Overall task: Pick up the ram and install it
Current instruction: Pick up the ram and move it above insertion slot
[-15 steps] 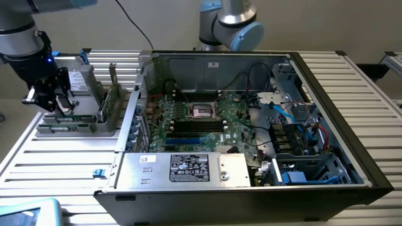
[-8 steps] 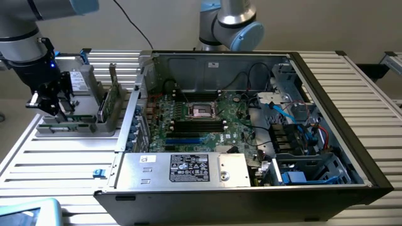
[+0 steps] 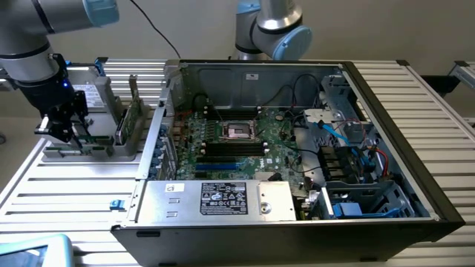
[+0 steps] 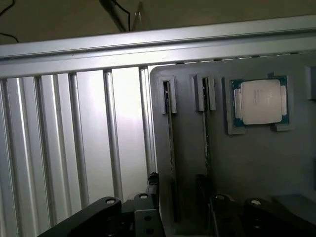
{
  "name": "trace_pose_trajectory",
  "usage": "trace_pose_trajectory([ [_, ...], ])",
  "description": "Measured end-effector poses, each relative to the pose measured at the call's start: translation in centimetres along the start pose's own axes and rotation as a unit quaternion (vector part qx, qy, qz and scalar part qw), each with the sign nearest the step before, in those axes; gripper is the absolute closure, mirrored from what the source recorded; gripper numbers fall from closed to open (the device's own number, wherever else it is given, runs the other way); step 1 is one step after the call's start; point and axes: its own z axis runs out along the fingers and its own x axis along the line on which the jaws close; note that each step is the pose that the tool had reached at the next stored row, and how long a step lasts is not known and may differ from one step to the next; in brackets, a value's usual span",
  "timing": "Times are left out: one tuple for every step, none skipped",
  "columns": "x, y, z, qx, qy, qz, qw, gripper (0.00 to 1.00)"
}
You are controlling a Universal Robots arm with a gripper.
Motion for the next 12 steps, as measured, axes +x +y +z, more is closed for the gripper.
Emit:
trace_pose_trajectory([
  [0.1,-0.01,0.18,0.0,0.0,0.0,1.0,0.57],
  [0.1,-0.02,0.37,0.0001,0.0,0.0,1.0,0.57],
  [0.1,-0.01,0.54,0.0,0.0,0.0,1.0,0.57],
  [0.1,-0.01,0.72,0.0,0.0,0.0,1.0,0.57],
  [0.1,-0.01,0.9,0.0,0.0,0.0,1.0,0.57],
  [0.1,-0.01,1.09,0.0,0.0,0.0,1.0,0.57],
  [0.1,0.03,1.26,0.0,0.0,0.0,1.0,0.57],
  [0.1,0.14,1.45,-0.0001,0.0,0.0,1.0,0.57],
  [0.1,0.27,1.63,0.0,-0.0001,0.0,1.0,0.57],
  [0.1,0.4,1.75,0.0,-0.0001,0.0,1.0,0.57],
  [0.1,0.44,1.82,0.0002,-0.0002,0.0,1.0,0.57],
  [0.1,0.44,1.82,0.0002,-0.0001,0.0,1.0,0.57],
])
